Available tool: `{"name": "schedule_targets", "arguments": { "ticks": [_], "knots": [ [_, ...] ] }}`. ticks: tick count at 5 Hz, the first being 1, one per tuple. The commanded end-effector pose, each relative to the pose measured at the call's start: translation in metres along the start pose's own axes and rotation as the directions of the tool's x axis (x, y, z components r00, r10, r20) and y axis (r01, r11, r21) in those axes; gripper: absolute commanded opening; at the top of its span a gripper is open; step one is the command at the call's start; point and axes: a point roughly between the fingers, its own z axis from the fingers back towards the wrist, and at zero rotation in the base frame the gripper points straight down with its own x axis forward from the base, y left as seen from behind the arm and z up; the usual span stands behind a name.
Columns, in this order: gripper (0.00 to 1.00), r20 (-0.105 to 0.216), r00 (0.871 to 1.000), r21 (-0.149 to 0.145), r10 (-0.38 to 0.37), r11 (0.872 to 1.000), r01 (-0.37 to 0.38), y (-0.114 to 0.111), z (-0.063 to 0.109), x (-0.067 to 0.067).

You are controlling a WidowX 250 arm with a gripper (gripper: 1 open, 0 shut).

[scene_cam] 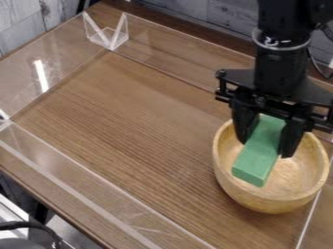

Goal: Put the green block in the brown bowl

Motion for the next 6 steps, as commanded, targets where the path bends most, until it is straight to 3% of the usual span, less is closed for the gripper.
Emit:
{"name": "schedule_targets", "arguments": {
  "ticks": [1,6],
  "knots": [
    [0.00,0.052,0.999,-0.024,0.010,1.000,-0.009,0.0007,0.0111,0.0043],
    [0.00,0.050,0.999,-0.036,0.017,0.999,-0.015,0.0009,0.0033,0.0073]
  ]
}}
